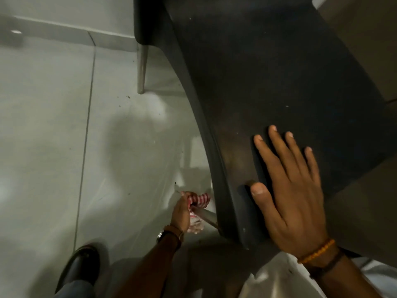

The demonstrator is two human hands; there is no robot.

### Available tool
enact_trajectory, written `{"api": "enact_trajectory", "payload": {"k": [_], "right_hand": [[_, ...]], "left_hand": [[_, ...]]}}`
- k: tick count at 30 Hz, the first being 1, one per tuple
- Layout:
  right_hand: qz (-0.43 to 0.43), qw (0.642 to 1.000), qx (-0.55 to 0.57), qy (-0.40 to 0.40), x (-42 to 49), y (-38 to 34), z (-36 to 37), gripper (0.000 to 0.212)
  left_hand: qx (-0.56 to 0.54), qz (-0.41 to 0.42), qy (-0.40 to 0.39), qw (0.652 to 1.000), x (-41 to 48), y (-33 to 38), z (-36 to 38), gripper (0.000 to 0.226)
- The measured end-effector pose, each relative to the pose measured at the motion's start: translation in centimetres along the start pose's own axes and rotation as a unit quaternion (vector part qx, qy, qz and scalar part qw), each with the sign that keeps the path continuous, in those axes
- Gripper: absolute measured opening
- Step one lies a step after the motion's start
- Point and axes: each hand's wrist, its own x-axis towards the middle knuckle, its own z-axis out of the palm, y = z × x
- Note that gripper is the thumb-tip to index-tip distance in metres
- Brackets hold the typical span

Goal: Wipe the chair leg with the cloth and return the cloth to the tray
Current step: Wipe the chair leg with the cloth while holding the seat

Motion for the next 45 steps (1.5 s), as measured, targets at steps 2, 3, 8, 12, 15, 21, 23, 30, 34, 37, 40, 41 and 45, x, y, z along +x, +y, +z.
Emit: {"api": "enact_trajectory", "payload": {"k": [2,3,8,12,15,21,23,30,34,37,40,41,45], "right_hand": [[-0.002,1.000,0.005,0.002,0.0,0.1,0.0,0.071],[-0.002,1.000,0.008,0.002,0.0,0.0,0.0,0.071],[0.000,1.000,0.011,0.003,0.0,-0.2,-0.2,0.073],[0.005,1.000,0.015,0.001,0.0,-0.3,-0.4,0.072],[0.008,1.000,0.012,-0.002,0.1,-0.3,-0.5,0.071],[0.018,1.000,0.009,-0.011,0.1,-0.4,-0.6,0.071],[0.020,1.000,0.009,-0.013,0.0,-0.5,-0.6,0.070],[0.022,1.000,0.005,-0.015,0.1,-0.6,-0.6,0.074],[0.012,1.000,0.005,-0.002,-0.1,-0.3,-0.3,0.074],[0.007,1.000,0.013,0.013,-0.2,-0.2,-0.1,0.074],[0.013,1.000,0.020,0.014,-0.2,-0.4,-0.2,0.074],[0.014,1.000,0.019,0.014,-0.1,-0.4,-0.3,0.075],[0.013,1.000,0.005,0.008,-0.1,-0.5,-0.6,0.075]], "left_hand": [[0.009,-0.002,0.001,1.000,1.6,-1.2,-0.6,0.055],[0.008,-0.008,-0.003,1.000,2.0,-1.6,-0.7,0.052],[-0.051,-0.005,0.010,0.999,0.9,-1.4,-0.2,0.060],[-0.177,-0.049,-0.013,0.983,-4.0,1.4,1.3,0.081],[-0.179,-0.051,-0.061,0.981,-9.2,3.2,3.0,0.092],[-0.142,0.023,-0.069,0.987,-14.7,7.4,5.7,0.059],[-0.091,0.066,-0.077,0.991,-15.3,7.4,5.1,0.070],[-0.057,-0.032,-0.013,0.998,-6.3,4.7,1.7,0.044],[0.080,-0.098,-0.052,0.991,-0.4,2.3,-0.5,0.047],[0.082,-0.091,-0.024,0.992,1.5,0.6,-0.6,0.056],[0.019,-0.068,0.023,0.997,-0.2,0.8,0.6,0.054],[-0.004,-0.063,0.034,0.997,-1.3,1.4,1.0,0.054],[-0.077,-0.064,0.032,0.994,-7.4,4.9,2.7,0.053]]}}
